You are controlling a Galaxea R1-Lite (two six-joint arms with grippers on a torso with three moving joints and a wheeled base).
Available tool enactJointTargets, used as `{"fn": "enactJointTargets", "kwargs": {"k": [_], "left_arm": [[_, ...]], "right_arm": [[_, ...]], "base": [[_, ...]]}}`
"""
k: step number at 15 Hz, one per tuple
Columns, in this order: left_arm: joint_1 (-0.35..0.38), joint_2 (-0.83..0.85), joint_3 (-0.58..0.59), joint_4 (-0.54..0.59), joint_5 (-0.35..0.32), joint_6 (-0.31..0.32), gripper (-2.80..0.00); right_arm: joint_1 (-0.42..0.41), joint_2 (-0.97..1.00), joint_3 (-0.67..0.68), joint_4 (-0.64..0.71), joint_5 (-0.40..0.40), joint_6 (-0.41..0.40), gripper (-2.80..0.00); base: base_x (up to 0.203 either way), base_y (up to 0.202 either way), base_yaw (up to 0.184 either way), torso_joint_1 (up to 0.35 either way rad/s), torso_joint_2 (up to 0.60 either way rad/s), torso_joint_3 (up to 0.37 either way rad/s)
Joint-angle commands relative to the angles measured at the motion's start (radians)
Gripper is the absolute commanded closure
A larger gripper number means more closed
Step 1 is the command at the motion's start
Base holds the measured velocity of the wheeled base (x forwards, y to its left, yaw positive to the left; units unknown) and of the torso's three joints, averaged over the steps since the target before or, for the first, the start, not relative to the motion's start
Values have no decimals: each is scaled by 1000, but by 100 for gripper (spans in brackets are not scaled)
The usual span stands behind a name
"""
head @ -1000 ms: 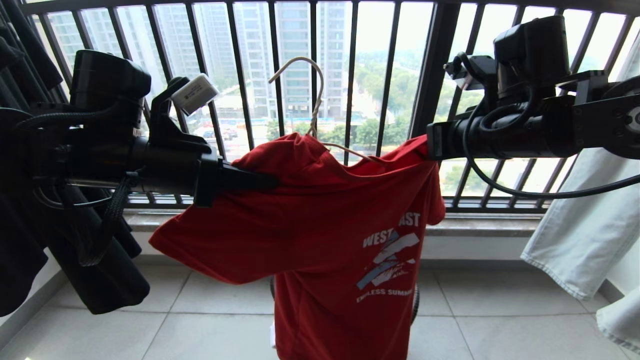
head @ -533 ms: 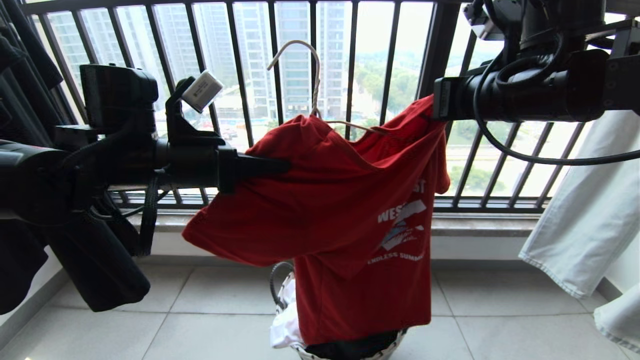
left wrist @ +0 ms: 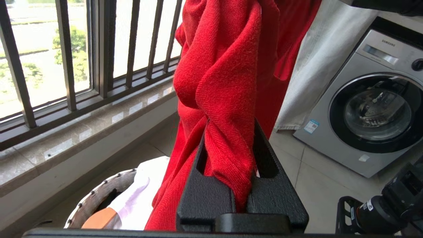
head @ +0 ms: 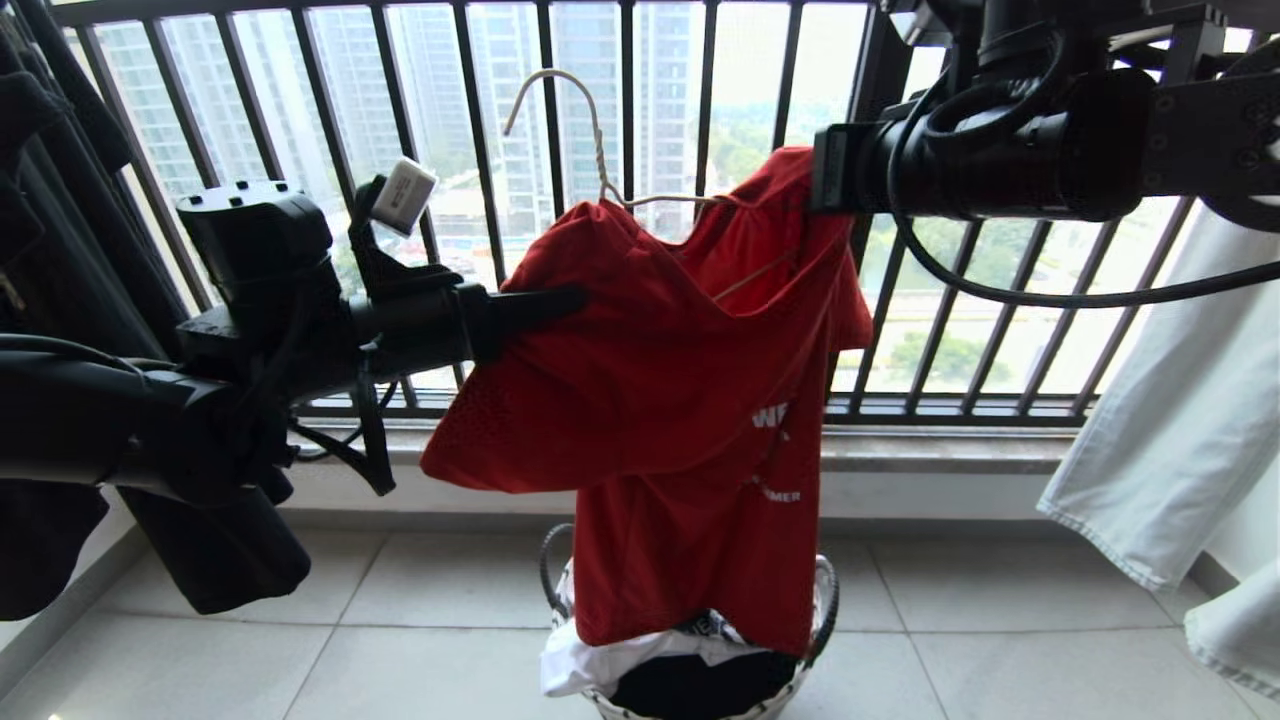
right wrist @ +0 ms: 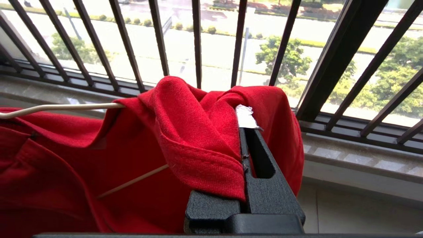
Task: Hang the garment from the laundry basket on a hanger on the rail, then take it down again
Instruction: Hang the clothes on the clothes rack
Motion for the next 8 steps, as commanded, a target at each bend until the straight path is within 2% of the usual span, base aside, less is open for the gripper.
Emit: {"fn": "enactJointTargets", "kwargs": {"k": [1, 4, 6, 8], "left_arm": [[0, 20, 0, -7, -2, -3, 0], [0, 12, 6, -7, -6, -3, 0], [-2, -13, 22, -6, -10, -5, 0], [-27, -34, 44, -5, -11, -5, 0]], "right_arm": [[14, 35, -37, 2, -9, -2, 0], [16, 51, -53, -20, -23, -83, 0], [6, 71, -52, -58, -78, -124, 0], [-5, 78, -55, -65, -87, -150, 0]], "base": [[0, 0, 0, 0, 0, 0], [0, 0, 0, 0, 0, 0], [0, 0, 0, 0, 0, 0], [0, 0, 0, 0, 0, 0]]}}
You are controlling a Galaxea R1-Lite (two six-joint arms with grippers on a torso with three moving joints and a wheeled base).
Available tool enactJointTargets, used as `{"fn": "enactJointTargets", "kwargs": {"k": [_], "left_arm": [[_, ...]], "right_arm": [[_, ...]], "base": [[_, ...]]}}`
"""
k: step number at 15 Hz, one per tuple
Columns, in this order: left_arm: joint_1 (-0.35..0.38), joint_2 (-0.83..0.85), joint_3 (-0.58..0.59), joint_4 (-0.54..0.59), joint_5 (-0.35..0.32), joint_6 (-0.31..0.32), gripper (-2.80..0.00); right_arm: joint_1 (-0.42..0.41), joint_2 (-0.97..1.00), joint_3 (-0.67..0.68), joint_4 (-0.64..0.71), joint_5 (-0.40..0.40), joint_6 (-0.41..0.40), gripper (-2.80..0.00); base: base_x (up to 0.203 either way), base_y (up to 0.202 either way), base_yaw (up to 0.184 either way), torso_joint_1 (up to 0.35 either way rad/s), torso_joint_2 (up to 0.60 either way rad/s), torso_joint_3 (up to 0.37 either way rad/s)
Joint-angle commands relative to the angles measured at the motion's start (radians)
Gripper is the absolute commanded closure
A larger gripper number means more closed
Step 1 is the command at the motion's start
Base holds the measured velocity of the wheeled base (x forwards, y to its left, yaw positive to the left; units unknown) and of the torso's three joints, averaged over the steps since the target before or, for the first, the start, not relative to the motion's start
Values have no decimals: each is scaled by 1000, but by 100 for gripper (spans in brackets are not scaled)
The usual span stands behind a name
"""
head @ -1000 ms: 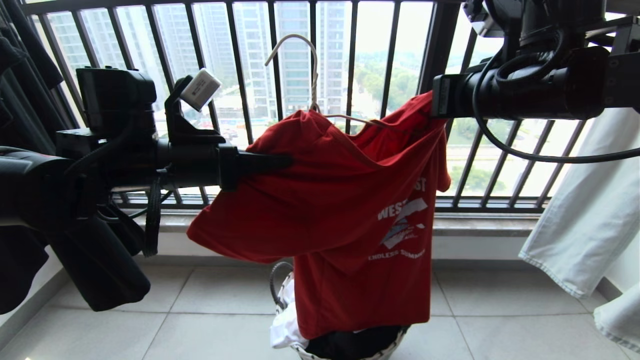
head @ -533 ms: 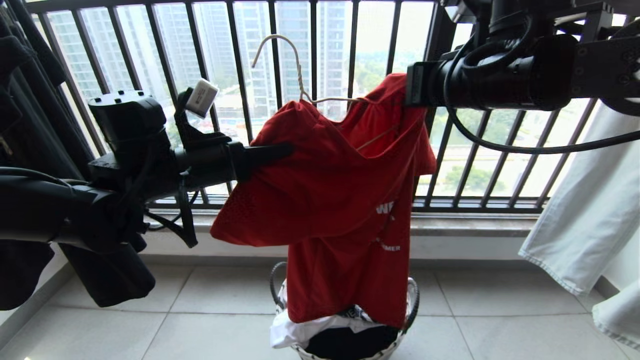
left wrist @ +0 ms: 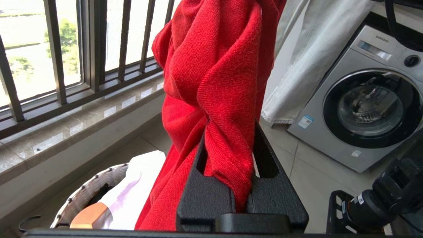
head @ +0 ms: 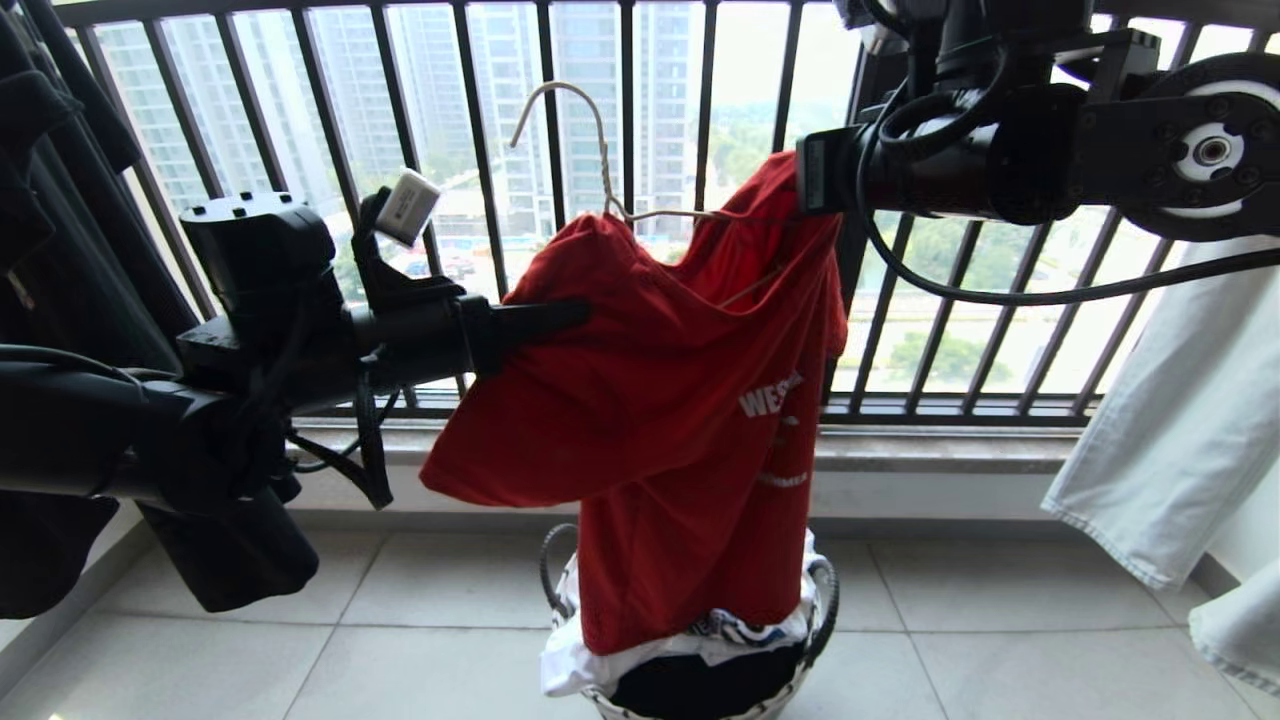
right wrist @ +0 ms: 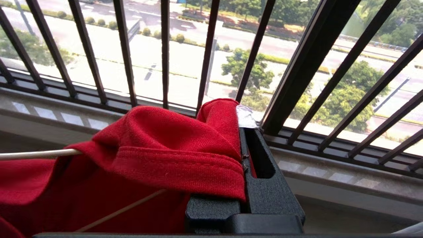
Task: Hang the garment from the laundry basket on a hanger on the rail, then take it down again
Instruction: Hang the clothes on the clothes rack
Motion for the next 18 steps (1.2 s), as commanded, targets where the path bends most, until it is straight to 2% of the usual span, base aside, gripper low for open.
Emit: {"fn": "enactJointTargets", "kwargs": {"k": [1, 5, 8, 10, 11, 13, 14, 18], "left_arm": [[-22, -24, 14, -3, -5, -3, 0], [-73, -58, 42, 7, 3, -3, 0], [-82, -114, 49, 37, 8, -2, 0], [-97, -141, 38, 151, 9, 3, 0], [-103, -131, 27, 168, 14, 8, 0], [-109, -99, 0, 173, 77, 10, 0], [-110, -81, -8, 174, 92, 10, 0], [-115, -65, -15, 171, 96, 10, 0]], "right_arm": [[-2, 14, -3, -2, -11, -9, 0], [3, 46, -3, -80, -153, -100, 0], [25, 23, -2, -52, -158, -100, 0], [65, 22, -3, -53, -162, -100, 0], [88, 22, -3, -50, -166, -100, 0], [126, 19, 3, -47, -223, -100, 0], [139, 8, 4, -46, -224, -100, 0], [206, 1, 15, -44, -225, -94, 0]], "base": [[0, 0, 0, 0, 0, 0], [0, 0, 0, 0, 0, 0], [0, 0, 0, 0, 0, 0], [0, 0, 0, 0, 0, 0], [0, 0, 0, 0, 0, 0], [0, 0, 0, 0, 0, 0], [0, 0, 0, 0, 0, 0], [0, 0, 0, 0, 0, 0]]}}
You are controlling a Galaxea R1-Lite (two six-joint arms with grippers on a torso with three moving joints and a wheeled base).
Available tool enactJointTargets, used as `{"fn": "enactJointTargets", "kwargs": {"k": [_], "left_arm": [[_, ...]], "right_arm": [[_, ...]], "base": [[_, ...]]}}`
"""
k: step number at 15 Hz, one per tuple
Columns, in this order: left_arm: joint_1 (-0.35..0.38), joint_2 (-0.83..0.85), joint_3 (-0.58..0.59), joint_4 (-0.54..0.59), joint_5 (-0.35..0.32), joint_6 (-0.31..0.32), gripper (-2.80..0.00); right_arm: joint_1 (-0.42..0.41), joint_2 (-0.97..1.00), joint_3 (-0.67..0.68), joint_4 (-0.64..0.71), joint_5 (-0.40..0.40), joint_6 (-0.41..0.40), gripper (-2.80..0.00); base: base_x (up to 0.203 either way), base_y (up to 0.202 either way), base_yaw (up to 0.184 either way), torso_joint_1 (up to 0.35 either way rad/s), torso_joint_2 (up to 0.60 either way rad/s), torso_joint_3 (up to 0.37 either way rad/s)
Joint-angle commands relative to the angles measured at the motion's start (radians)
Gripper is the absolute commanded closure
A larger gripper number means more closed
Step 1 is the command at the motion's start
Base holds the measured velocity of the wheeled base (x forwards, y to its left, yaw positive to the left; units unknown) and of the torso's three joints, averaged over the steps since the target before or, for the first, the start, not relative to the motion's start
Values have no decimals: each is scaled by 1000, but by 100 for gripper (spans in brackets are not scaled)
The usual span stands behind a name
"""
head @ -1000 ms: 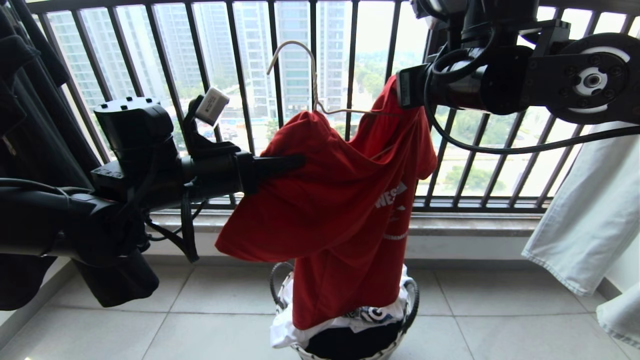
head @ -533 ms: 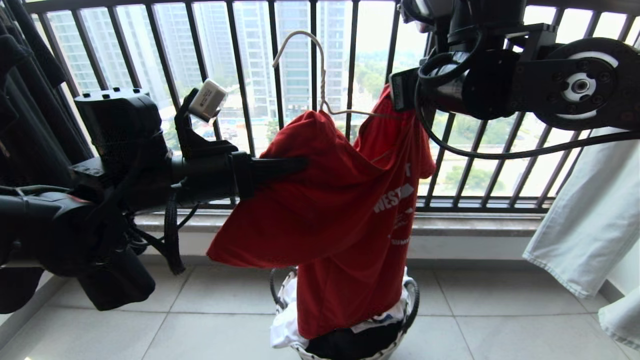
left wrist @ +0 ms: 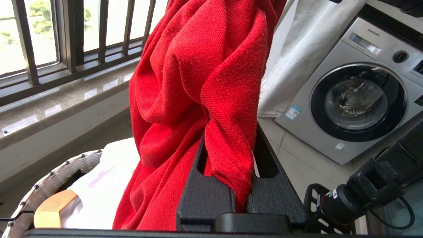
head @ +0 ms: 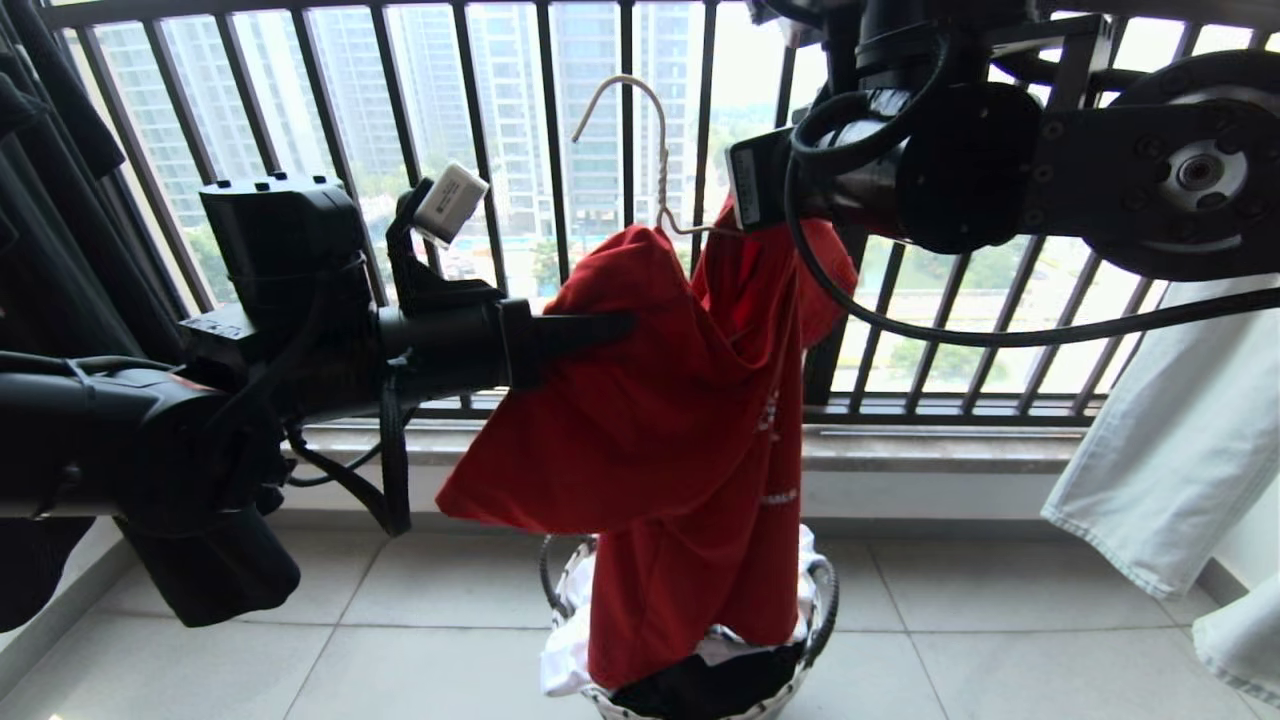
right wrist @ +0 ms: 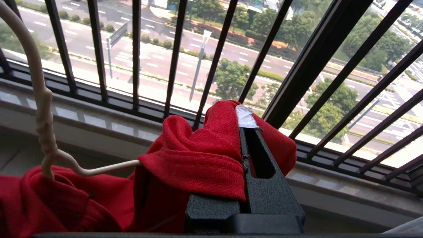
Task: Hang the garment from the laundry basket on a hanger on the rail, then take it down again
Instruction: Hang the clothes on the clothes rack
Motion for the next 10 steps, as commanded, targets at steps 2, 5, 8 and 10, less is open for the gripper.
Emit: {"fn": "enactJointTargets", "kwargs": {"k": [2, 5, 8, 10], "left_arm": [[-4, 21, -2, -12, 12, -2, 0], [-4, 24, -1, -15, 31, -1, 0], [-5, 26, -1, -17, 31, -3, 0], [-5, 21, 1, -18, 31, -5, 0]], "right_arm": [[52, -5, 8, 0, -6, 1, 0], [93, -23, 55, 0, -9, 5, 0], [122, -35, 105, 1, -8, 4, 0], [138, -39, 110, 1, -7, 5, 0]], "base": [[0, 0, 0, 0, 0, 0], [0, 0, 0, 0, 0, 0], [0, 0, 0, 0, 0, 0], [0, 0, 0, 0, 0, 0]]}}
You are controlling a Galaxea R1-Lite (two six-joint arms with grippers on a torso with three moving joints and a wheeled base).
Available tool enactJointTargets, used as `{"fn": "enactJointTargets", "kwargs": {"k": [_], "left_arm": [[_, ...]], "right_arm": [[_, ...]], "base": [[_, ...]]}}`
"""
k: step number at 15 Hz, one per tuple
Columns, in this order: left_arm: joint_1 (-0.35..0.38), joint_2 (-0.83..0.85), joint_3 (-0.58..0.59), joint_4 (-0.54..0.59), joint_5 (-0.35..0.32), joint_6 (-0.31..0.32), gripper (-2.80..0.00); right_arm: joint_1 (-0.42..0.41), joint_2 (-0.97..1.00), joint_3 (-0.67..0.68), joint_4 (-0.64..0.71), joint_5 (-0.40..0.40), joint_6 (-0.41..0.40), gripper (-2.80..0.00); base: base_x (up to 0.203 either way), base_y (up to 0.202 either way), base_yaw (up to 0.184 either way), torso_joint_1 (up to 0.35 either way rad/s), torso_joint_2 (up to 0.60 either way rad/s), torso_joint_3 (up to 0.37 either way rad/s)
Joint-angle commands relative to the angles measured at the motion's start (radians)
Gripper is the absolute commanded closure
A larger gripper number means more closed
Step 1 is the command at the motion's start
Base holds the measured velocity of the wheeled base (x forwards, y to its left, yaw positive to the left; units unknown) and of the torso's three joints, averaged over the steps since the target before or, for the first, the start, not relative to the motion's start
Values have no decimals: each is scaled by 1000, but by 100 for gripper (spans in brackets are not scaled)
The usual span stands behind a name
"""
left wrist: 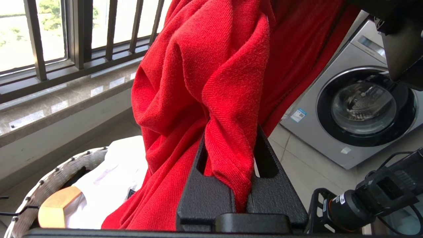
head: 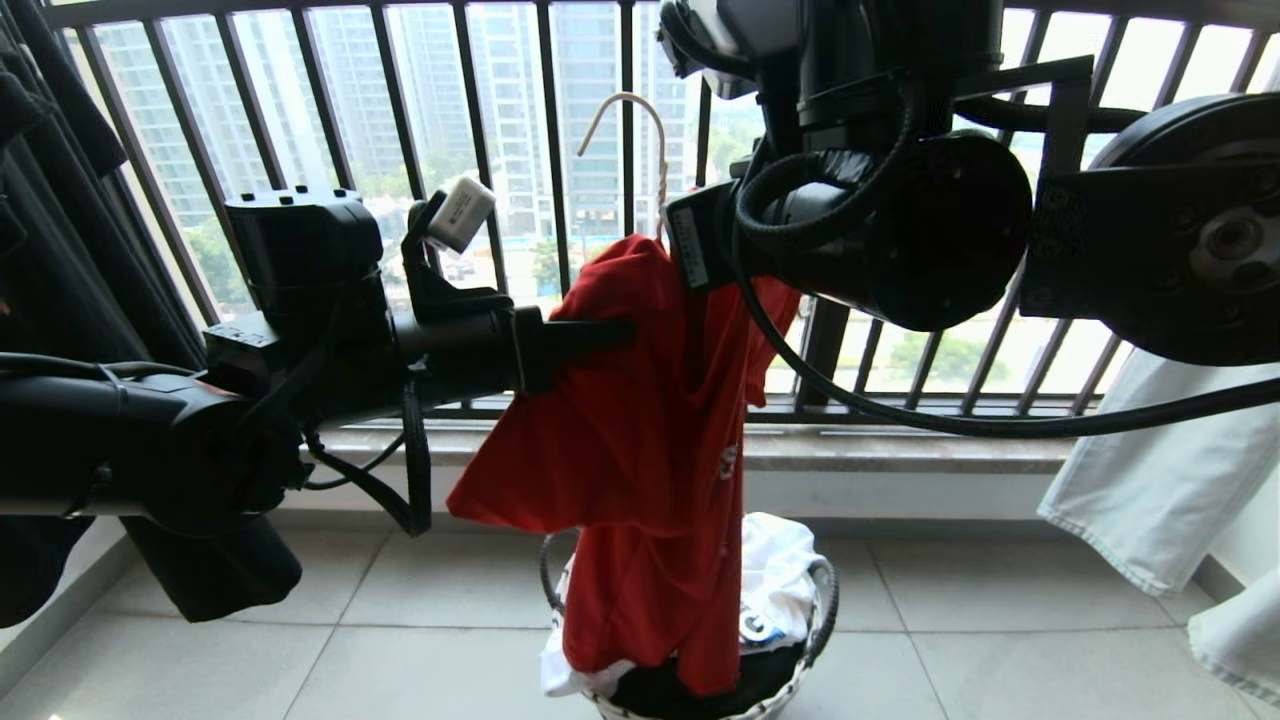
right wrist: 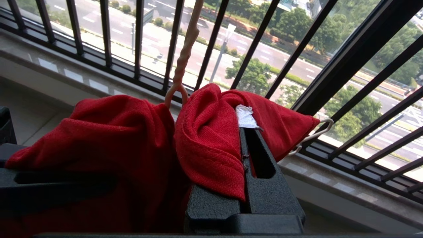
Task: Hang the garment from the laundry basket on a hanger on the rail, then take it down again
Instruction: Hang the clothes on the clothes rack
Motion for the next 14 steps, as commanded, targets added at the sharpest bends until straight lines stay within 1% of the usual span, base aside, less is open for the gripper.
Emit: {"fn": "enactJointTargets", "kwargs": {"k": [1, 3, 5, 6, 8, 9, 14], "left_arm": [[0, -2, 1, -5, -4, -3, 0], [0, 0, 16, -56, -4, -8, 0], [0, -9, 38, -119, -4, -41, 0], [0, -17, 41, -132, -5, -67, 0], [0, -22, 43, -136, -5, -79, 0], [0, -22, 43, -137, -5, -81, 0], [1, -23, 49, -168, -5, -85, 0]], "right_arm": [[22, -8, 5, 1, -4, -2, 0], [33, -3, 5, 2, -5, -2, 0], [40, 1, 14, 2, -4, -4, 0], [42, 1, 16, 2, -3, -6, 0], [45, 1, 16, 2, -1, -12, 0], [51, 1, 14, 2, -1, -12, -280], [67, -4, 20, 4, -4, -10, -280]], "base": [[0, 0, 0, 0, 0, 0], [0, 0, 0, 0, 0, 0], [0, 0, 0, 0, 0, 0], [0, 0, 0, 0, 0, 0], [0, 0, 0, 0, 0, 0], [0, 0, 0, 0, 0, 0], [0, 0, 0, 0, 0, 0]]}}
